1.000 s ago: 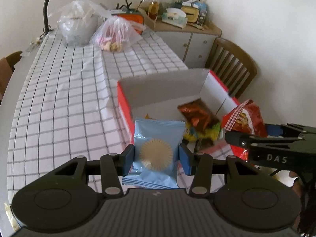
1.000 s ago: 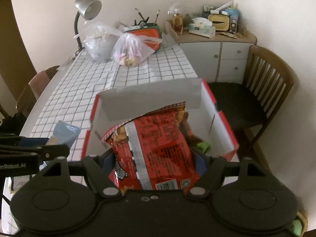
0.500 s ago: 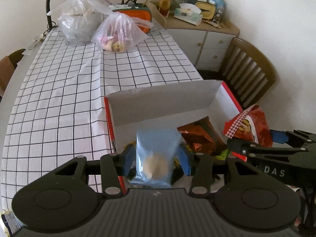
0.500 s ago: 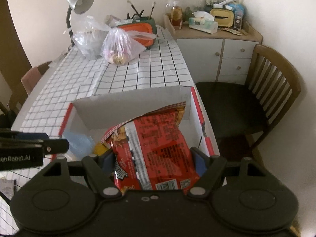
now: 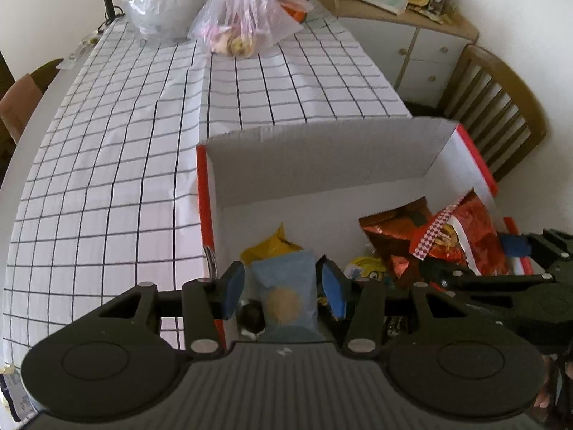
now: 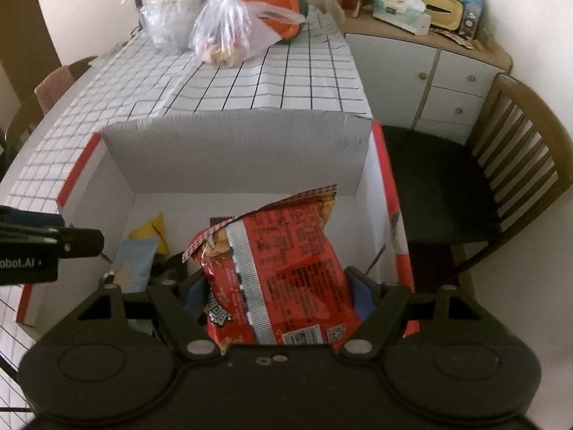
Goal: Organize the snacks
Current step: 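Open both tools to drop the chip bag and cookie packet into the box, then move both tools back to the cream pastry and white-navy snack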
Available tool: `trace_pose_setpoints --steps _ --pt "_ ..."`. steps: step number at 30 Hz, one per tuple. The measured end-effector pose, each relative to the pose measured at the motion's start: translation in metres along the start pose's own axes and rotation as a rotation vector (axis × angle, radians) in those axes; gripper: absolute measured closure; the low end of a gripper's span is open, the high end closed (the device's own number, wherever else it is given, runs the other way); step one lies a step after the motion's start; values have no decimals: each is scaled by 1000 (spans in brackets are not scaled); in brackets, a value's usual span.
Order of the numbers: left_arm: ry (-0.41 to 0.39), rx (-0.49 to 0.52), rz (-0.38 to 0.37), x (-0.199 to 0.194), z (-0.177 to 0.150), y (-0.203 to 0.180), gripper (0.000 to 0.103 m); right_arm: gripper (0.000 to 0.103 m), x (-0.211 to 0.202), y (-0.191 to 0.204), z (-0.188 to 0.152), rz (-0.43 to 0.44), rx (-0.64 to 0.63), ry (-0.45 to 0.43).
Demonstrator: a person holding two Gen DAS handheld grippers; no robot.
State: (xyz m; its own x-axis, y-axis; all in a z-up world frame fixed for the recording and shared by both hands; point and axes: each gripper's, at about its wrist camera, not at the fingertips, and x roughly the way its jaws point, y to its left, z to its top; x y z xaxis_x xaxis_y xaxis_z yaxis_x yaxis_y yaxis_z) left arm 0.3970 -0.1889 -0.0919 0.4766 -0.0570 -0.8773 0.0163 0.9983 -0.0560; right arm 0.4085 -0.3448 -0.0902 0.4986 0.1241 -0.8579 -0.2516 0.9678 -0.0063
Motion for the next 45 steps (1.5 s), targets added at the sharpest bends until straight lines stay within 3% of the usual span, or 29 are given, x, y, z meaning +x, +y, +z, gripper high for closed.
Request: trace_pose_setpoints --steps 13,18,27,29,45 --pt "3 -15 15 5 -20 -5 54 25 3 -5 -6 46 -18 -7" --pt "-16 -35 8 -3 -27 -1 49 18 -7 -5 -7 65 -23 -22" --pt "-76 -40 -20 -32 -39 5 43 16 -47 2 -15 137 -49 -79" --pt "-102 -33 -29 -42 -43 6 37 8 -57 5 -16 149 -55 -97" --pt "-223 -17 -59 -98 -78 41 31 1 -117 46 -37 237 -67 -206"
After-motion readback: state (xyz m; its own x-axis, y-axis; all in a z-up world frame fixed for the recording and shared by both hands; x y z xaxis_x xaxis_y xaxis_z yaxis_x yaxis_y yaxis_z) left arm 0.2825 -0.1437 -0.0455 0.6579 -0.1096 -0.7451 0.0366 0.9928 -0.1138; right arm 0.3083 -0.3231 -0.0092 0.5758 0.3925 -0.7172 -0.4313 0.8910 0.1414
